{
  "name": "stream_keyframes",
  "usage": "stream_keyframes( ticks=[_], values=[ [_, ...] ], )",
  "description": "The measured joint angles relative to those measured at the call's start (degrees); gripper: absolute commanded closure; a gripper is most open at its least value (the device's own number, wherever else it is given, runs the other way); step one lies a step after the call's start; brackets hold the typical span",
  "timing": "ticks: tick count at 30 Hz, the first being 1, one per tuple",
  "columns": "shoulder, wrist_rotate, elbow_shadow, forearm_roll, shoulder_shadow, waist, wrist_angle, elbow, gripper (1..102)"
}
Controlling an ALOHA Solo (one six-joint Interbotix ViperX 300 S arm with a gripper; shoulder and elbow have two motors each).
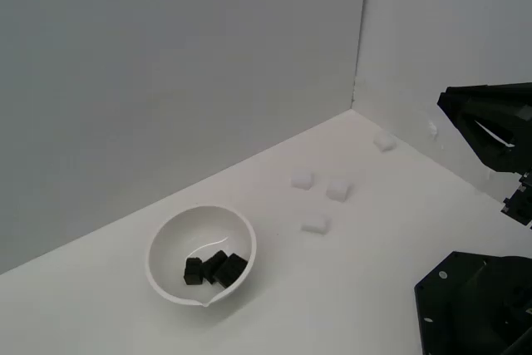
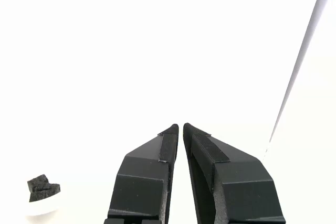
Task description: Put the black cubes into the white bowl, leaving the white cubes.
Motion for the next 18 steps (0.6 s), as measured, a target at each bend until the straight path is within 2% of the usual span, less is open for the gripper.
stream_keyframes(
  ticks=[18],
  values=[
    [3.43,-0.09,0.0,-0.09,3.34,-0.09,1.05,0.0,100]
  ],
)
